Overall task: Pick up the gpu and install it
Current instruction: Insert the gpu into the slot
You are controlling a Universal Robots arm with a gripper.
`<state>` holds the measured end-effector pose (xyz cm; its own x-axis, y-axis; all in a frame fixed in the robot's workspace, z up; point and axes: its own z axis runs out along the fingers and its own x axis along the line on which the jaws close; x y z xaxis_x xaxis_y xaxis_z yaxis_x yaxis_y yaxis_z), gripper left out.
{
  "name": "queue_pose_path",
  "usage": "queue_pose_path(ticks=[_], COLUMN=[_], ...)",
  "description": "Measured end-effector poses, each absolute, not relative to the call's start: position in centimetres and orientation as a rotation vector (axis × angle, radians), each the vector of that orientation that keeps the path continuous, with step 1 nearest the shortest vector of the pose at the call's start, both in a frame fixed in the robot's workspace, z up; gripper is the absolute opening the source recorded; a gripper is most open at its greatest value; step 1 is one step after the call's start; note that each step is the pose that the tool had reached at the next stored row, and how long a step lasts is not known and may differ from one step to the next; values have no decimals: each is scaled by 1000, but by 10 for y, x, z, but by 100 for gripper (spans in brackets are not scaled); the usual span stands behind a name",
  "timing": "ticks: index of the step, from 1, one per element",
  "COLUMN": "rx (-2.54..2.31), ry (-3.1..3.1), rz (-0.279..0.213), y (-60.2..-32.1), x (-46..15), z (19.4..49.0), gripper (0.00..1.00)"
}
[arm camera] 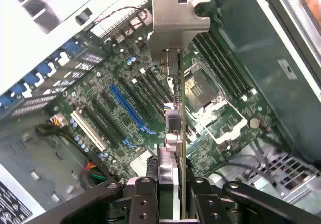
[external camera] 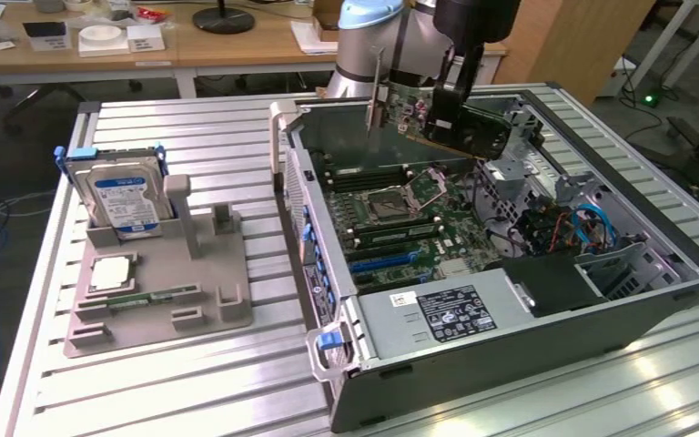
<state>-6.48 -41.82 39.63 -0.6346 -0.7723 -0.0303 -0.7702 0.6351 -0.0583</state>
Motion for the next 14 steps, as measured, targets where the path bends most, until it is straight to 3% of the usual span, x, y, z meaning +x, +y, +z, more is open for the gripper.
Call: queue_pose_path(ticks=[14], rx=[-1303], ry=[2801], rz=[-62], y=[-418], x=[-65], z=[396], gripper=[28])
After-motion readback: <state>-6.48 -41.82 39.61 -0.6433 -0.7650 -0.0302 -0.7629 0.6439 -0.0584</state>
